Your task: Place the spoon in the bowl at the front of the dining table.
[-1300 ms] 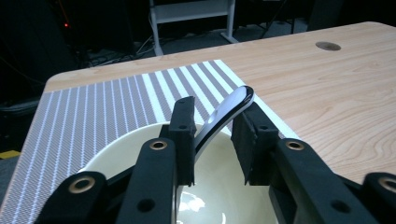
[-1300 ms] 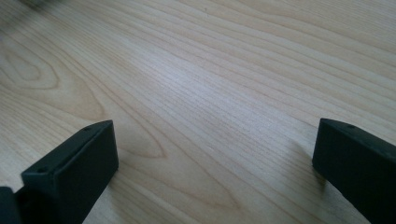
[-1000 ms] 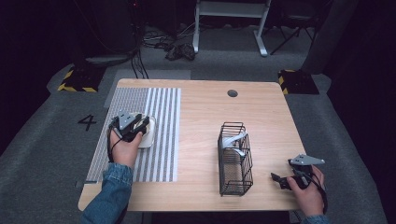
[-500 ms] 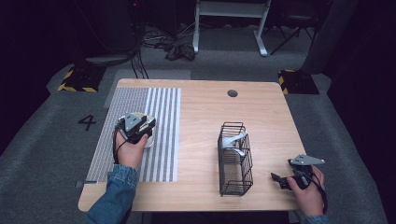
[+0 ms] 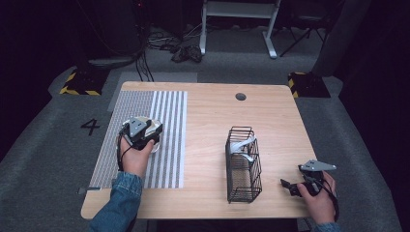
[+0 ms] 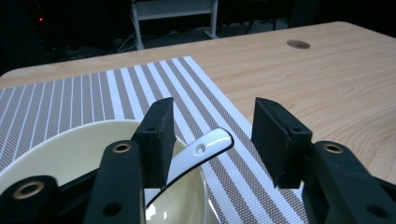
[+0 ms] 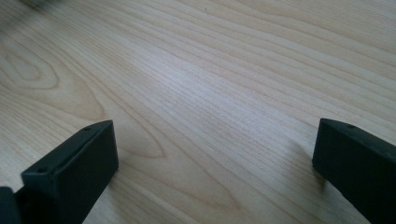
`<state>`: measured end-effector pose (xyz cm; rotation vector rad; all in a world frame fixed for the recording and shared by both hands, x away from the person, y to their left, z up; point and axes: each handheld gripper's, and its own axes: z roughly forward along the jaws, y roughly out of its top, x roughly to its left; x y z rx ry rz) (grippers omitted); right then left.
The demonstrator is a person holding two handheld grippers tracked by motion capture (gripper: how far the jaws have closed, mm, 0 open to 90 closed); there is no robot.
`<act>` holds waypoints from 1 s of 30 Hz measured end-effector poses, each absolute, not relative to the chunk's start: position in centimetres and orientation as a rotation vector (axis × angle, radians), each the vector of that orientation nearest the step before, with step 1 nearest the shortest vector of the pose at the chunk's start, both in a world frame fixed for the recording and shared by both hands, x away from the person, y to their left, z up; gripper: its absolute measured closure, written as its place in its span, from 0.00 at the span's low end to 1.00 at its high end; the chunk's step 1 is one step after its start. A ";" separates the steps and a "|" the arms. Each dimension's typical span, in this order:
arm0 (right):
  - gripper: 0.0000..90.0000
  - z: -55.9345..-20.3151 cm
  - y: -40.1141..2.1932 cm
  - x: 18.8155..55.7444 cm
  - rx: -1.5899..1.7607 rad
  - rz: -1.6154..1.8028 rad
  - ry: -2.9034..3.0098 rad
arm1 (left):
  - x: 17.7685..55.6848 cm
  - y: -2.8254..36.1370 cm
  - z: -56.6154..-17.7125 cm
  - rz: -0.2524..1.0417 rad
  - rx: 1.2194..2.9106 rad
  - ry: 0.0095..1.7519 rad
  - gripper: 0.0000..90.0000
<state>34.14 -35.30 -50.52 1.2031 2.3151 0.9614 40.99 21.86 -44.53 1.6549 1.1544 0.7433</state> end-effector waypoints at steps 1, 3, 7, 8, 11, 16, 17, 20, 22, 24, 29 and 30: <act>0.00 -50.5 -35.3 34.1 1.203 0.961 2.315 | 40.8 21.9 -44.3 0.750 1.652 1.151 0.51; 0.00 -50.5 -35.3 34.1 1.203 0.961 2.315 | 40.4 22.1 -43.8 0.754 1.642 1.153 0.48; 0.00 -50.5 -35.3 34.1 1.203 0.962 2.315 | 39.5 22.5 -43.1 0.761 1.634 1.159 0.45; 0.00 -50.5 -35.3 34.1 1.203 0.961 2.315 | 39.2 22.6 -43.0 0.761 1.631 1.163 0.44; 0.00 -50.5 -35.3 34.1 1.203 0.961 2.315 | 38.3 23.0 -42.7 0.764 1.622 1.167 0.42; 0.00 -50.5 -35.3 34.1 1.203 0.961 2.315 | 36.7 23.8 -41.9 0.781 1.607 1.170 0.39; 0.00 -50.5 -35.3 34.1 1.203 0.962 2.315 | 36.4 23.9 -41.8 0.781 1.602 1.171 0.39; 0.00 -50.5 -35.3 34.1 1.203 0.961 2.315 | 35.4 24.3 -41.4 0.787 1.599 1.170 0.38; 0.00 -50.5 -35.3 34.1 1.203 0.961 2.315 | 34.9 24.5 -41.3 0.789 1.597 1.171 0.37; 0.00 -50.5 -35.3 34.1 1.203 0.962 2.315 | 34.4 24.8 -41.1 0.792 1.599 1.173 0.36; 0.00 -50.5 -35.3 34.1 1.203 0.961 2.315 | 33.3 25.3 -40.9 0.793 1.601 1.179 0.35; 0.00 -50.5 -35.3 34.1 1.203 0.962 2.315 | 33.0 25.4 -40.9 0.792 1.601 1.180 0.35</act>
